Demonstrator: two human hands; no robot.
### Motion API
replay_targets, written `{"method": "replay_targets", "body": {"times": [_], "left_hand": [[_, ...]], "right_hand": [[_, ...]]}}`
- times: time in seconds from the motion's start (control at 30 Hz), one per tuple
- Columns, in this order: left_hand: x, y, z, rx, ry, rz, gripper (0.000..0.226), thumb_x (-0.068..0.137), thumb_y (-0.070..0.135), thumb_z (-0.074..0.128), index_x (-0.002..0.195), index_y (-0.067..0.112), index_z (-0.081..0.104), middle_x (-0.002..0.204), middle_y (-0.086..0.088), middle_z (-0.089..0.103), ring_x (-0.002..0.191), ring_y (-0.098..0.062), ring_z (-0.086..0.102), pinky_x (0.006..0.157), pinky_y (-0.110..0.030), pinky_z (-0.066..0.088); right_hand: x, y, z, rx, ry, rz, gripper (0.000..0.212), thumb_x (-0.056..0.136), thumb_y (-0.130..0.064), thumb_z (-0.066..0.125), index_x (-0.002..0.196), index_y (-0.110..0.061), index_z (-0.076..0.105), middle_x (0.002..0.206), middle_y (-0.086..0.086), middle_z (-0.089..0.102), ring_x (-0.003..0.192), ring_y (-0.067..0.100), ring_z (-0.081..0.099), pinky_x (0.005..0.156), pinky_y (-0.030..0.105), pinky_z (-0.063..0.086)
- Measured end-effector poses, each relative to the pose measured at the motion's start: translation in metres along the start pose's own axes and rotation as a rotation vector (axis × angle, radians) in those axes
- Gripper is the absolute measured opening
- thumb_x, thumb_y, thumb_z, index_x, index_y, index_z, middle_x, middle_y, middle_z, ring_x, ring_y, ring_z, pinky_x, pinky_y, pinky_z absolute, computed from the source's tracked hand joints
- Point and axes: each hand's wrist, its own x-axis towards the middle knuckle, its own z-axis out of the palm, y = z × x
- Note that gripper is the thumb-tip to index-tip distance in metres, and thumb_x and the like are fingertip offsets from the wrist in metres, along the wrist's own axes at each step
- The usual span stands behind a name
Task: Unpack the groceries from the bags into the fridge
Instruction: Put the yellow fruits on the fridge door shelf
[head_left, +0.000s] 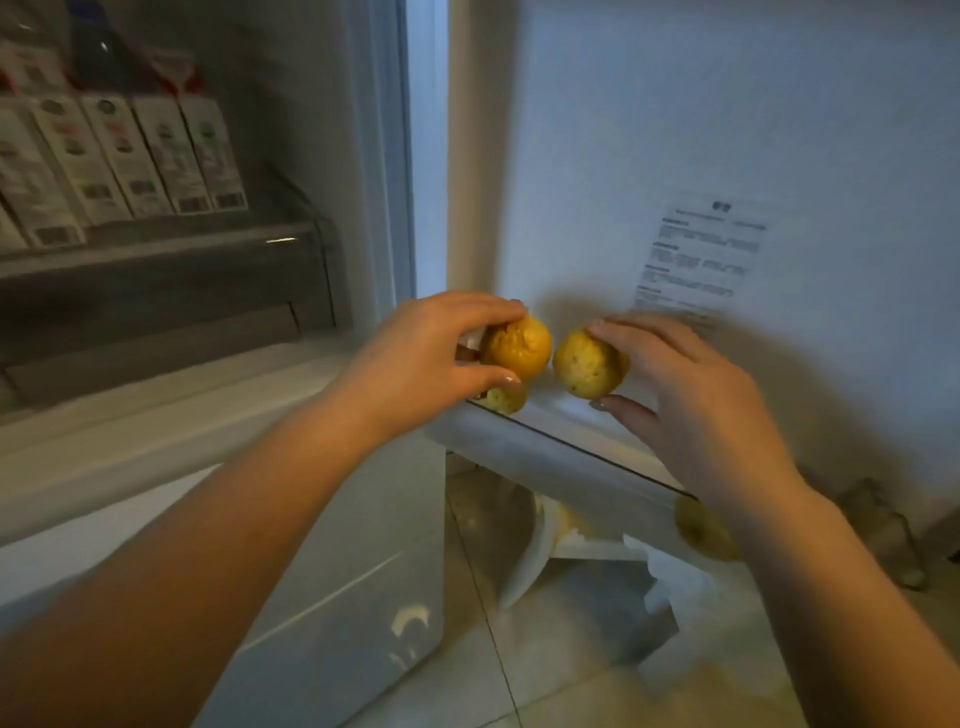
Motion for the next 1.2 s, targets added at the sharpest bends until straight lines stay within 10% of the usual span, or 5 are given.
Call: {"method": "replay_targets", "body": {"times": [0.67,1.0,1.2], "left_hand": [[0.059,0.005,0.033,0.316,-0.631,0.244,0.047,0.075,0.038,0.075,0.119,0.034,0.058,0.114,0.011,0.055,0.100,-0.007,0.050,0.084,-0.025,0.047],[0.054,0.009,0.034,0.268,-0.639,0.177,0.050,0.079,0.035,0.071,0.126,0.032,0.054,0.113,0.012,0.052,0.104,-0.005,0.050,0.087,-0.024,0.047],[0.036,0.003,0.028,0.080,-0.384,0.103,0.042,0.084,0.032,0.066,0.124,0.031,0.055,0.121,0.011,0.056,0.109,-0.002,0.051,0.095,-0.032,0.047]], "right_hand": [[-0.004,0.033,0.005,-0.270,-0.467,-0.191,0.064,0.064,-0.028,0.084,0.124,-0.028,0.059,0.117,-0.004,0.064,0.102,0.020,0.061,0.079,0.034,0.051],[-0.008,0.035,0.001,-0.202,-0.526,-0.055,0.072,0.082,-0.031,0.069,0.142,-0.041,0.031,0.143,-0.018,0.040,0.128,0.011,0.041,0.101,0.028,0.039],[-0.018,0.022,-0.013,-0.086,-0.343,0.071,0.056,0.085,-0.015,0.063,0.135,-0.034,0.046,0.138,-0.011,0.048,0.127,0.012,0.045,0.103,0.034,0.041]]}}
